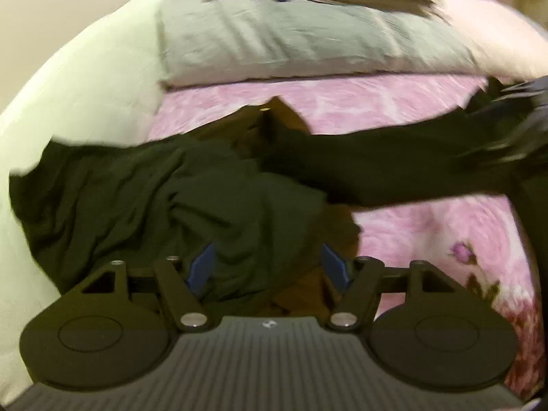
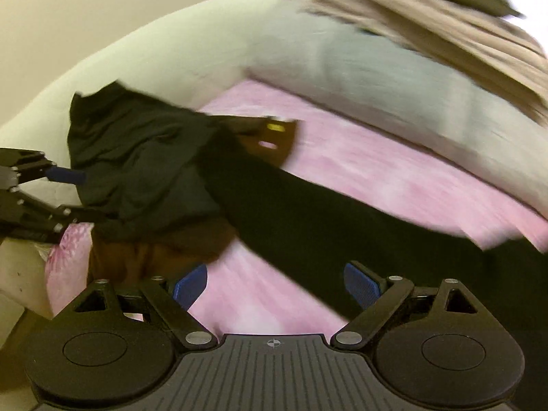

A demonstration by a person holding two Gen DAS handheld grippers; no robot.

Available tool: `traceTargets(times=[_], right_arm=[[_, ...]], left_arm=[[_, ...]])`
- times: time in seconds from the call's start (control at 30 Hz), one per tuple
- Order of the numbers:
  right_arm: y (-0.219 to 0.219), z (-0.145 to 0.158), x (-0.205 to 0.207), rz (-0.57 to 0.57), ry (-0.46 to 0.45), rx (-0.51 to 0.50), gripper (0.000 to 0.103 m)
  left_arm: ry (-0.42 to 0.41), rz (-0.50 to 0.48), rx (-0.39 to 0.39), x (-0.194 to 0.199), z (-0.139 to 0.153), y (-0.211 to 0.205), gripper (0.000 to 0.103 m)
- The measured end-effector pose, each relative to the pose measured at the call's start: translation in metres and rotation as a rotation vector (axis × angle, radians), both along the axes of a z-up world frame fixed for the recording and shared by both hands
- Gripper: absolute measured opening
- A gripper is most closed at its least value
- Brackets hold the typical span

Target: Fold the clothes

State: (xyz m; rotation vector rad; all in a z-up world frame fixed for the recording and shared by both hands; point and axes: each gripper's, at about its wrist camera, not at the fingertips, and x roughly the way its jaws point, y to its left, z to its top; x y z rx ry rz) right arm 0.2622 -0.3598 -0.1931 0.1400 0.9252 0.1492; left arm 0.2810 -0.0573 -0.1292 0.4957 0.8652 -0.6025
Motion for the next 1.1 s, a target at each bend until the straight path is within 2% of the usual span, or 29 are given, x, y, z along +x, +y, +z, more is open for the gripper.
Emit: traceTargets(times=[0.1,0.2,0.37,0.4,0.47,0.53,0.57,0.63,0.8,0.87,0.97,1.1], right_arm=[[0.038,-0.036,0.074,0.064,0.001,0.003,0.090],[0.059,-0.069,0.127,0.075,0.023,0.057,0.090],[0.079,-0.102,0.174,0.080,0.041,0.023,0.089],[0.081,-0.107,0.179,0.083,0.050,0.035,0.089],[0.084,-0.114,0.183,0.088,0.067,0.046,0.080],[0.077,-0.114,0.184,0.076,0.075,0.073,0.077],[0.074,-0.115,0.185,0.069,0.079,0.088,0.068],[0.060,-0.114,0.184,0.025,0.085,0.136,0.057],[0.043,-0.115,0.185,-0.028,0.087,0.217,0.041],[0.040,-0.112,0.183,-0.046,0.070,0.247,0.024],[0.031,-0.101,0.176,-0.107,0.030,0.320,0.018],[0.005,-0.076,0.151,-0.198,-0.053,0.420,0.017]], left_arm=[[0.042,0.072,-0.033,0.004,-0.012,0.025,0.066],[0.093,0.115,-0.034,0.000,-0.027,0.043,0.066],[0.190,0.153,-0.027,-0.009,-0.055,0.061,0.066],[0.206,0.155,-0.026,-0.011,-0.060,0.061,0.066],[0.227,0.146,-0.025,-0.013,-0.065,0.058,0.066],[0.232,0.122,-0.032,-0.015,-0.065,0.053,0.066],[0.234,0.111,-0.035,-0.015,-0.064,0.051,0.066],[0.233,0.086,-0.045,-0.011,-0.064,0.043,0.067],[0.217,0.043,-0.053,-0.006,-0.060,0.028,0.068],[0.213,0.032,-0.052,-0.005,-0.058,0.024,0.068],[0.213,0.013,-0.045,-0.007,-0.057,0.020,0.068],[0.214,-0.024,-0.036,-0.012,-0.057,0.013,0.068]])
